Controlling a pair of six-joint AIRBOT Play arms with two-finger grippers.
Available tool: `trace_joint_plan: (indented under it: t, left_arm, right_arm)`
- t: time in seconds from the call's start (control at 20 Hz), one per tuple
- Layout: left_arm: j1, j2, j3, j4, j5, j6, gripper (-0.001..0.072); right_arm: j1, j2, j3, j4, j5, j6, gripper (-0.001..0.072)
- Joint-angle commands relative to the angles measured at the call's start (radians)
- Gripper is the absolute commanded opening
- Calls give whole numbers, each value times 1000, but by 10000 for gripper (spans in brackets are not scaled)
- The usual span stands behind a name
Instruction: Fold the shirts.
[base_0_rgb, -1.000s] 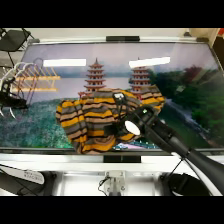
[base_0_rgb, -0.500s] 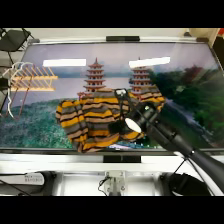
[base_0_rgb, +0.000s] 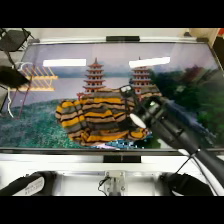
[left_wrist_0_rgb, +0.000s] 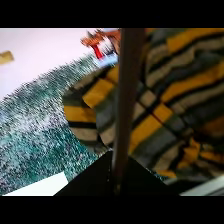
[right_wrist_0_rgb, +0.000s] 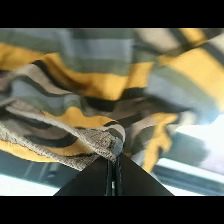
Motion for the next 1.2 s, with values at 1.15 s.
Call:
trace_joint_plan:
  t: [1.15]
  left_arm:
    - [-786,340,-819,171,219,-109,37]
  right_arm:
    - [-258,144,1,97,-121,-118,62]
